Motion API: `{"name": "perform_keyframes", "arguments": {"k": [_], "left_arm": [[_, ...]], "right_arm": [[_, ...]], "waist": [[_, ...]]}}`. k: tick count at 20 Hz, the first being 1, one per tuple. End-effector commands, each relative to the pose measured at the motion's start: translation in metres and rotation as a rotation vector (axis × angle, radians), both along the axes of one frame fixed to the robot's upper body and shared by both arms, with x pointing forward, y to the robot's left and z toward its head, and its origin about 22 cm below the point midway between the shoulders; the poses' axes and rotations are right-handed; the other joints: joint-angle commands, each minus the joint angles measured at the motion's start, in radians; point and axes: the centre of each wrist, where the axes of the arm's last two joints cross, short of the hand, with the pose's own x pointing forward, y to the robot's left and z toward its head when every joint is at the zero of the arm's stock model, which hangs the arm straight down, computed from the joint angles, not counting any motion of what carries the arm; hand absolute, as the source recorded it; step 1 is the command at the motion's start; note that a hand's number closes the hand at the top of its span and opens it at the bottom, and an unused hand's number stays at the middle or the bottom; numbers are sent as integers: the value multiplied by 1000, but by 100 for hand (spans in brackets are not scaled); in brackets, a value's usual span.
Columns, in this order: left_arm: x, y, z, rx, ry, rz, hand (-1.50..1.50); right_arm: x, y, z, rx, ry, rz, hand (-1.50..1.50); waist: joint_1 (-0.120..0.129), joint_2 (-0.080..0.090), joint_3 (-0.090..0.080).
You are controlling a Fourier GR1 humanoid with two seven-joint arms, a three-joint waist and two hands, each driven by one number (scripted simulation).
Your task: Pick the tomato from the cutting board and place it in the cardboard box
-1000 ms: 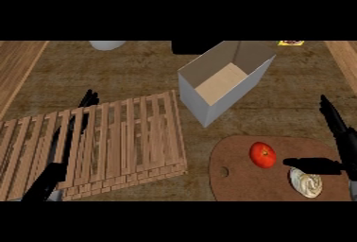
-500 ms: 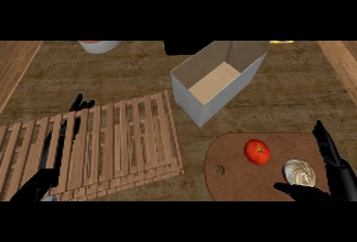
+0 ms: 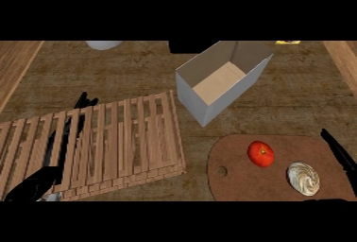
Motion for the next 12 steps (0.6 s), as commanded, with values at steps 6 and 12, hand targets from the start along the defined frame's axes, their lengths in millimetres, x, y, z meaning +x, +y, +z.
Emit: {"name": "perform_keyframes", "arguments": {"k": [6, 12], "left_arm": [[6, 63, -23, 215, 143, 248, 0], [12, 72, -23, 217, 141, 268, 0]], "right_arm": [[20, 0, 32, -240, 295, 80, -150], [37, 23, 30, -253, 378, 76, -150]], "waist": [[41, 19, -14], [41, 20, -12]]}}
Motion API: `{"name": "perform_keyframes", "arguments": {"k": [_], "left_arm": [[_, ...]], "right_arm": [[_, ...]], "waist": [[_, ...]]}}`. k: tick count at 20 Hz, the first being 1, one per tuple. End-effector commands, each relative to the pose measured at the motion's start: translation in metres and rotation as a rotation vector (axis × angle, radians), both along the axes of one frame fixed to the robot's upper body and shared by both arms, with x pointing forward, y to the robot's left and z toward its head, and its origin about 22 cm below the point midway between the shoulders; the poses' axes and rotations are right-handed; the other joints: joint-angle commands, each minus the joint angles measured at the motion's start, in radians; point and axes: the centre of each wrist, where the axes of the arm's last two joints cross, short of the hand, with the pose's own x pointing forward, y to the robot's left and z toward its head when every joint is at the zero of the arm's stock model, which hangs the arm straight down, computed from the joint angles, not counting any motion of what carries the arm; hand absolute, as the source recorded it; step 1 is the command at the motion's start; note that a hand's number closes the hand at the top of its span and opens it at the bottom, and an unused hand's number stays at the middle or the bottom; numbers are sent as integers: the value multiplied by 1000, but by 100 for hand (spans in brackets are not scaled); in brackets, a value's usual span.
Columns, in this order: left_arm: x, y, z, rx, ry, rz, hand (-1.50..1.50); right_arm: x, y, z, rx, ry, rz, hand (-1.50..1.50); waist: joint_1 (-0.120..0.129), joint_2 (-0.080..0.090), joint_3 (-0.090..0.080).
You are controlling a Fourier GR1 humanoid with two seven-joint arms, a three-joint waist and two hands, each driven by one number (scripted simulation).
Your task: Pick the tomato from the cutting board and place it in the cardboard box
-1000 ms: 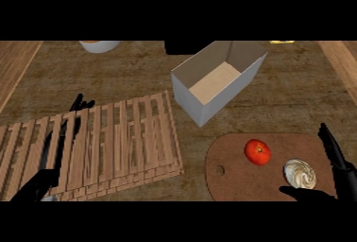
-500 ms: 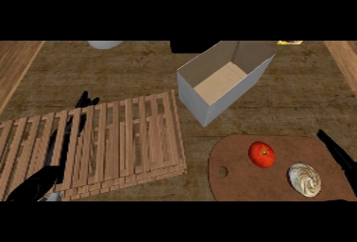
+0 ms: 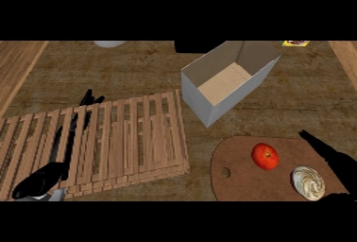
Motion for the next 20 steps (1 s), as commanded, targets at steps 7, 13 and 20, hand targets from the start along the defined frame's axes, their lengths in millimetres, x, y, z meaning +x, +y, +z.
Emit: {"name": "perform_keyframes", "arguments": {"k": [7, 13, 20], "left_arm": [[9, 83, -17, 211, 154, 291, 0], [4, 83, -25, 213, 156, 303, 0], [0, 82, -28, 207, 162, 314, 0]], "right_arm": [[31, 34, 11, -72, 85, 9, -150], [35, 59, 7, -59, 99, 36, -150], [40, 79, 8, 0, 79, 105, -150]], "waist": [[3, 14, -9], [-14, 10, -9], [-19, 9, -8]]}}
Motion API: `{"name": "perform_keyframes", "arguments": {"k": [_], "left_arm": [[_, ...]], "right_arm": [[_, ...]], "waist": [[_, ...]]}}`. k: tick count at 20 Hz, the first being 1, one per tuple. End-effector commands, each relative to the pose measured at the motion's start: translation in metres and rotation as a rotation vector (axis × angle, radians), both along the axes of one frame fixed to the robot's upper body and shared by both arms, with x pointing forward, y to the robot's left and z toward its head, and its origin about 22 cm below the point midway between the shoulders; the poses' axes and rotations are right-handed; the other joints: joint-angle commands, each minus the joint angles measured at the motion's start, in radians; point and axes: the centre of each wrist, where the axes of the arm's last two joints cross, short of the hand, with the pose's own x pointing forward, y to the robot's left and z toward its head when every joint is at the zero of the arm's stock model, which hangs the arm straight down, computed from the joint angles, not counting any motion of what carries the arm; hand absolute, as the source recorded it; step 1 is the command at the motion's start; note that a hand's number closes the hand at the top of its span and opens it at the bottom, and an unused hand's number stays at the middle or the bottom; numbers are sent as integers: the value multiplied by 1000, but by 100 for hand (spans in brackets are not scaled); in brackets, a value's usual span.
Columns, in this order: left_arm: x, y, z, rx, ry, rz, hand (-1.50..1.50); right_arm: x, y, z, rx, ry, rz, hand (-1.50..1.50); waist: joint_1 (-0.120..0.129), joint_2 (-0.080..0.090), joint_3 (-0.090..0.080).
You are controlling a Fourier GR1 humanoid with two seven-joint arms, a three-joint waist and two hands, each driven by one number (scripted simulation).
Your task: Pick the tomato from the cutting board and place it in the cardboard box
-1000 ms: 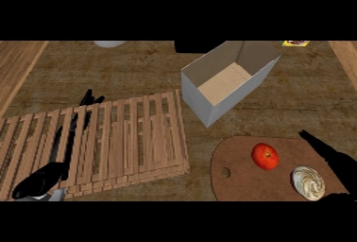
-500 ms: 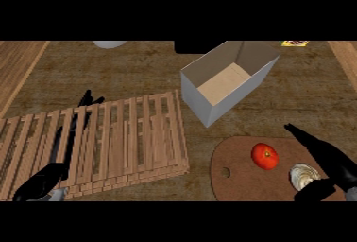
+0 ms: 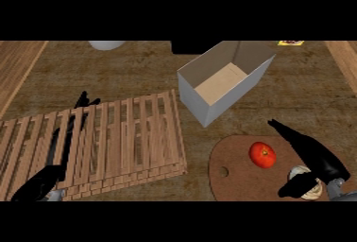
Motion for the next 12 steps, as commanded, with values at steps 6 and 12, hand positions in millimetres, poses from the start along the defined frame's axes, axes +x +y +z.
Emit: {"name": "perform_keyframes", "arguments": {"k": [6, 12], "left_arm": [[5, 79, -15, 202, 165, 272, 0], [3, 81, -18, 213, 166, 274, 0]], "right_arm": [[9, 32, 15, 50, -18, 60, -150], [8, 35, 4, -60, 72, 39, -150]], "waist": [[1, 17, -14], [0, 21, -14]]}}
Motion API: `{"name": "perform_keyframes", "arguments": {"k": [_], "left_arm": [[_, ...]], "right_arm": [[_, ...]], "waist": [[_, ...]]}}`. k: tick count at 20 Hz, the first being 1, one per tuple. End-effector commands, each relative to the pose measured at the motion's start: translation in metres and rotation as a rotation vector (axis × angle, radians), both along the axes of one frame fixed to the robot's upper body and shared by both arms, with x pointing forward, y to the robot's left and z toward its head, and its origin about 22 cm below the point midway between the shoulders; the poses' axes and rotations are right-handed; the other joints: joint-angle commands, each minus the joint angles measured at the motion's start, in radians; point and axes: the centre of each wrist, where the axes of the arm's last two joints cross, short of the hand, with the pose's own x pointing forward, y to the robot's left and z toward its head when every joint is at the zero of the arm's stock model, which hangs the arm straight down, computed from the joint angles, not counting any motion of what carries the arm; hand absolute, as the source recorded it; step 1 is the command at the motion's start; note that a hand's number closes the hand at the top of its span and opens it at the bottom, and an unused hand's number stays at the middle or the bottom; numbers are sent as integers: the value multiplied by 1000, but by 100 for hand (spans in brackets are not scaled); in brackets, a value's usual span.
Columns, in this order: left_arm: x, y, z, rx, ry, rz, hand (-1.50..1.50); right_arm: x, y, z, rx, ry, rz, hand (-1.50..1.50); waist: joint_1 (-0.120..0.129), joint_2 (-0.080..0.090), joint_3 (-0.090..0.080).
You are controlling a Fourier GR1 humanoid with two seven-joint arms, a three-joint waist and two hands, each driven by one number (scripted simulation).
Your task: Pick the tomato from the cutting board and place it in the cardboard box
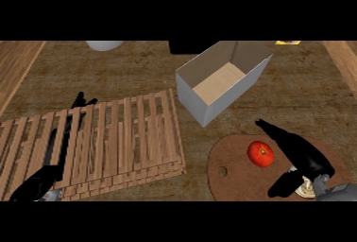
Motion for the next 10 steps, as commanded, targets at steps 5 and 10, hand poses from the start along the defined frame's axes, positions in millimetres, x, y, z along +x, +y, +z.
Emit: {"name": "perform_keyframes", "arguments": {"k": [5, 10], "left_arm": [[10, 73, -10, 201, 143, 235, 0], [2, 81, -19, 193, 161, 237, 0]], "right_arm": [[5, 26, -19, -56, 76, -41, -150], [17, 24, -6, -112, -69, -73, 150]], "waist": [[20, 21, -12], [19, 19, -14]]}}
